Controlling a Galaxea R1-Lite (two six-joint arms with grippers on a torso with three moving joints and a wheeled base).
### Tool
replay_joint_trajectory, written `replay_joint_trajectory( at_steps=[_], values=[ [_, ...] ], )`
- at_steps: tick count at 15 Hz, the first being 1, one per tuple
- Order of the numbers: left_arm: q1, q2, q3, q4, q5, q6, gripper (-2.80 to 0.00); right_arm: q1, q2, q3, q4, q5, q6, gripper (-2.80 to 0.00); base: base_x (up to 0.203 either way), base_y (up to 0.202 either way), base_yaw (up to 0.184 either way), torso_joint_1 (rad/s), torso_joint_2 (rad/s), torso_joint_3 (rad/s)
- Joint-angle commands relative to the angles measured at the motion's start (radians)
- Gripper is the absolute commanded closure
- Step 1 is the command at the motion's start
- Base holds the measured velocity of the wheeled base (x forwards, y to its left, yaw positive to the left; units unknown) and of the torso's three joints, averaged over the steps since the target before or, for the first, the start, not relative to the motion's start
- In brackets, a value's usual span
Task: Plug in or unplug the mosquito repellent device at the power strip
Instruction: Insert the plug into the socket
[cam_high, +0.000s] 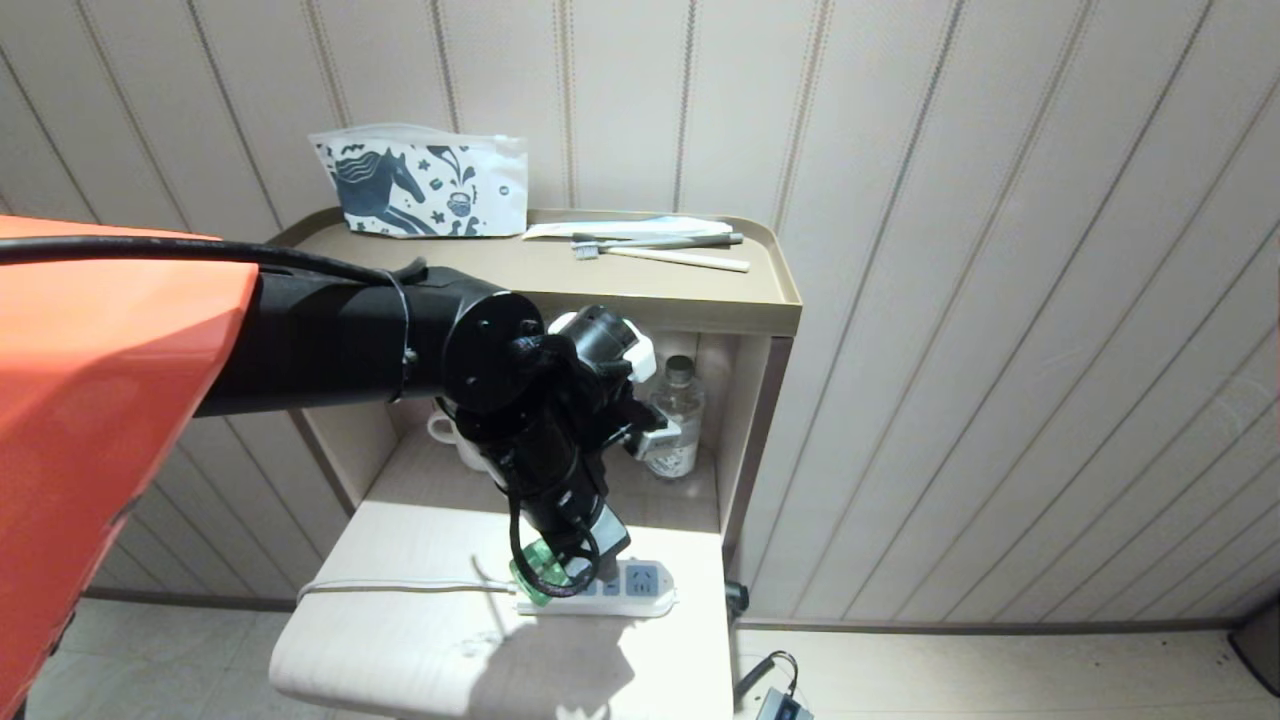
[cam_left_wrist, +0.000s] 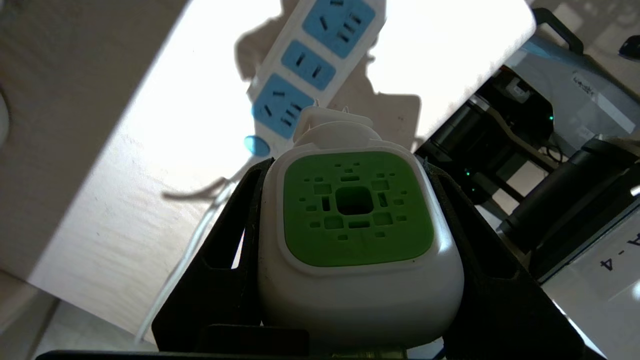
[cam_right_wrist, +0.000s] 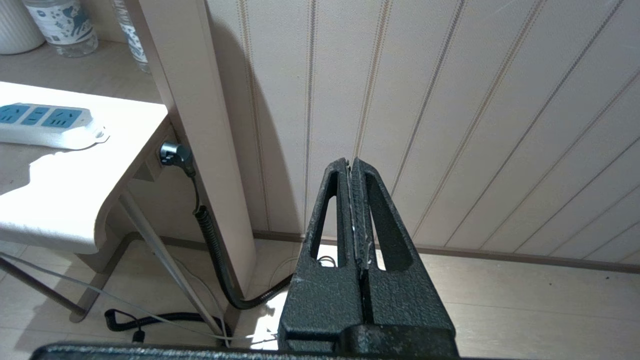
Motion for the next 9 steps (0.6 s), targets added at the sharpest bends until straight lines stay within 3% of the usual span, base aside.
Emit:
replay_joint_trajectory(
  at_steps=[1,4,9],
  values=[
    [0.0,0.017,-0.041,0.027,-0.002,0.029,0.0,0.0,0.0,0.0,0.0,0.0,0.0,0.0,0.0,0.0,0.0,0.0,0.0,0.0],
    [-0.002,0.022,-0.107,0.175,0.005,0.091,0.0,0.0,0.0,0.0,0.0,0.0,0.0,0.0,0.0,0.0,0.0,0.0,0.0,0.0],
    [-0.035,0.087,-0.044,0.136,-0.028,0.193,0.0,0.0,0.0,0.0,0.0,0.0,0.0,0.0,0.0,0.0,0.0,0.0,0.0,0.0]
  ],
)
